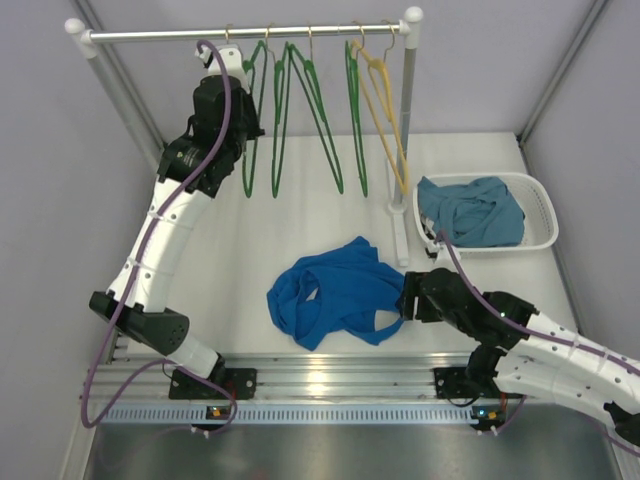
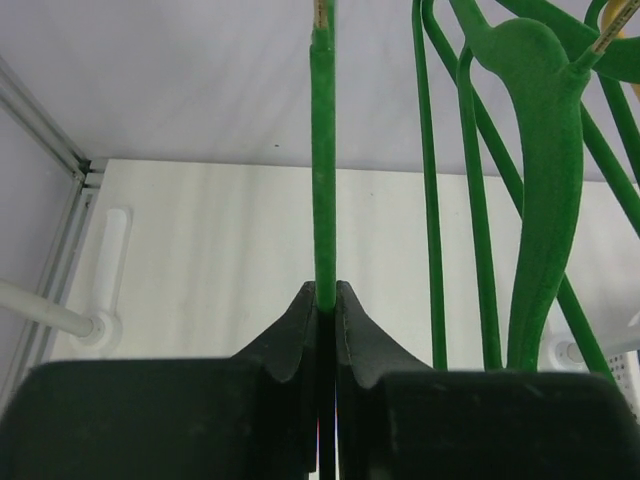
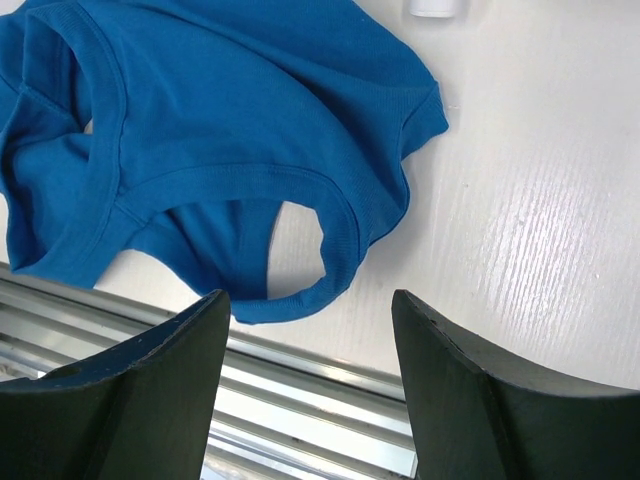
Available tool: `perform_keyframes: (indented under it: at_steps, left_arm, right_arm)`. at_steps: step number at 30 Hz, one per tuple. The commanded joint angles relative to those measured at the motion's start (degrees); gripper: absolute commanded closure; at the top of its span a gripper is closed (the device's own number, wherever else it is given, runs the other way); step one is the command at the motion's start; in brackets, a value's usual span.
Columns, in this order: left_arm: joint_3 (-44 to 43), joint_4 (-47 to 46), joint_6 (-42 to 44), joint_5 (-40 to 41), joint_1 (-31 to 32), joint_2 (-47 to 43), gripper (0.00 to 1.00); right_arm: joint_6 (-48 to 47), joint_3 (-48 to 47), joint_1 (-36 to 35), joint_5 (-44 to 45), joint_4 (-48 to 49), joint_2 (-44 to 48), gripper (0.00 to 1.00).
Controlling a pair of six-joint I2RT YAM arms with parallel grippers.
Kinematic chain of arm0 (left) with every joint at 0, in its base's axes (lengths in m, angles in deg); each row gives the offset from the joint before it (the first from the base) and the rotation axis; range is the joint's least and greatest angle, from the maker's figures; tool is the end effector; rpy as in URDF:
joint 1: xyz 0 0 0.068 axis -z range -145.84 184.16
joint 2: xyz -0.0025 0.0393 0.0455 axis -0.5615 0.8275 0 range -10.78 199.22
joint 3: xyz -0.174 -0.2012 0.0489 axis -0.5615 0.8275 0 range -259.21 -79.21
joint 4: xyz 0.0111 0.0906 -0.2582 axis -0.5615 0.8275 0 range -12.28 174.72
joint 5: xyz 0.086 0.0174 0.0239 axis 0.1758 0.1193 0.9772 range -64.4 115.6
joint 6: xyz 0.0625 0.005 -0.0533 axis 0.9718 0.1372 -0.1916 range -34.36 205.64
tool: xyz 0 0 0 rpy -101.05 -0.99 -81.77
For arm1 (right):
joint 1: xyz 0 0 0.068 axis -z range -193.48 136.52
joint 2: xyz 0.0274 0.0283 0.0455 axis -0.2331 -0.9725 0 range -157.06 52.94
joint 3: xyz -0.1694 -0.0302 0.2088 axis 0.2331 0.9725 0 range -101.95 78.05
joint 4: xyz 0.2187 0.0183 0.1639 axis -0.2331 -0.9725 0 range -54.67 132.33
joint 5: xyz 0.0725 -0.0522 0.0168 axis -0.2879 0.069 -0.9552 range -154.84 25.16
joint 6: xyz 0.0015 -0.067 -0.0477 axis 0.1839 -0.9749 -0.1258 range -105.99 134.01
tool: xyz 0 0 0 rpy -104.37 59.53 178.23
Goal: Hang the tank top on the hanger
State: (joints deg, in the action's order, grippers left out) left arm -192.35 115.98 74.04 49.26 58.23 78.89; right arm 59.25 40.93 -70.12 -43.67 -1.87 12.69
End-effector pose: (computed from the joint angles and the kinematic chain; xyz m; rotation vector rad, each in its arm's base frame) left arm 0.3463 -0.1232 0.4974 -0.0924 1.8049 -0.0652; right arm 0.1189 0.1335 0.2249 -0.0631 2.3678 0.4383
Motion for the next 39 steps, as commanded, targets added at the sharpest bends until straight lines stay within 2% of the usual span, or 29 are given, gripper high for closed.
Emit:
perform_keyframes:
  at_steps: [1,2,16,23,29,39]
  left_arm:
    - [-1.73,-0.2,1.84,1.04,-0.26,0.86,0.95]
    - [-1.9,-0.12,1.93,1.12,-0.26,0.86,1.0]
    - [-5.16,-1.96,5.27,0.69,-0.26,-1.6,1.0]
    - [-3.49,-2.49,5.79,-0.72,-0.26,-4.06,1.0]
    - [2.57,-4.42,5.71,-1.42,-0.26,-9.42,1.0]
    - [13.01,-1.52,5.09,-6.43,-0.26,-18.29,1.0]
  right_arm:
    - [-0.32,-0.41,-0.93,1.16,1.31,0.26,0.34]
    - [-0.41,-0.49,-0.93,1.24,1.32,0.17,0.34]
    - [-1.9,-1.37,-0.84,1.77,2.28,-2.2,0.33]
    - [-2.17,-1.02,-0.93,1.51,3.16,-2.99,0.33]
    - [-2.08,-0.32,-0.93,1.42,3.78,-2.9,0.33]
    - [-1.9,0.47,-0.93,1.42,4.04,-2.55,0.33]
